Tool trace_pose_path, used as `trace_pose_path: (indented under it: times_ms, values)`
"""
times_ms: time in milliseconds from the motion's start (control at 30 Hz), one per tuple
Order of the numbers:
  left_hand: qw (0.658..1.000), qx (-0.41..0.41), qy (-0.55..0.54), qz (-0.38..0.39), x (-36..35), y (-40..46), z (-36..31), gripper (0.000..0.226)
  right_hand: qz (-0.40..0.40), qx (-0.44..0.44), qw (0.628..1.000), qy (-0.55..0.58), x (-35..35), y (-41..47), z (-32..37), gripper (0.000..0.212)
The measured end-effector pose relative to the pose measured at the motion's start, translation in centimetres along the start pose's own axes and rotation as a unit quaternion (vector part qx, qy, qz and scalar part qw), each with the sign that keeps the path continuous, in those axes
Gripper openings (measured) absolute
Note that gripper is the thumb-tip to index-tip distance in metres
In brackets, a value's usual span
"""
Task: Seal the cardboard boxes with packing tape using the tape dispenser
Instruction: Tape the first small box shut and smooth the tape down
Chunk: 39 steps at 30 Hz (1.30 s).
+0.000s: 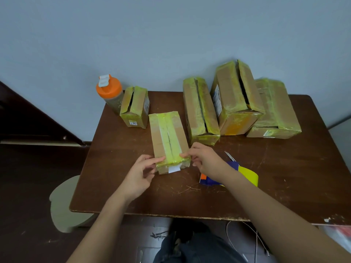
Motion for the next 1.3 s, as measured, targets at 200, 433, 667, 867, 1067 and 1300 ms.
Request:
trace_pose_path:
  times_ms: [200,433,667,867,1067,1300]
  values:
    - [0.999,-0.022,0.023,-0.033,0.6,0.3,0.0,0.068,-0.018,0.014,1.0,-0.008,-0.8,0.6,0.4,0.039]
    - [0.991,-0.022,0.059,-0.115,0.4,0.9,-0.4,0.047,-0.037,0.019,0.999,-0.012,-1.0,0.9,0.8,0.03]
    - [0.979,0.001,0.052,-0.197,-0.6,1.0,-0.2,0.037,-0.119,0.019,0.993,-0.012,-2.1,0.4,0.7,0.02]
    - [0.979,0.016,0.056,-0.196,-0.6,0.9,-0.5,0.035,-0.095,0.01,0.995,0.008,-2.0,0.4,0.2,0.024]
    - [0.97,0.019,0.08,-0.229,-1.0,1.0,-0.9,0.025,-0.146,0.02,0.989,-0.004,-2.0,0.7,0.9,0.016]
    - [0.979,-0.031,0.087,-0.18,-1.2,0.7,-0.6,0.043,-0.066,0.044,0.996,0.028,-2.1,0.1,-0.3,0.034]
Point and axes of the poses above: each hand's wrist, its own y-axis towards the middle knuckle, its own x-axis out of the back of the hand, z = x × y, the point moved 5 cm from there along y, towards the middle knuckle, and after that the axes turned 12 degrees about y, right-handed, at the moved point
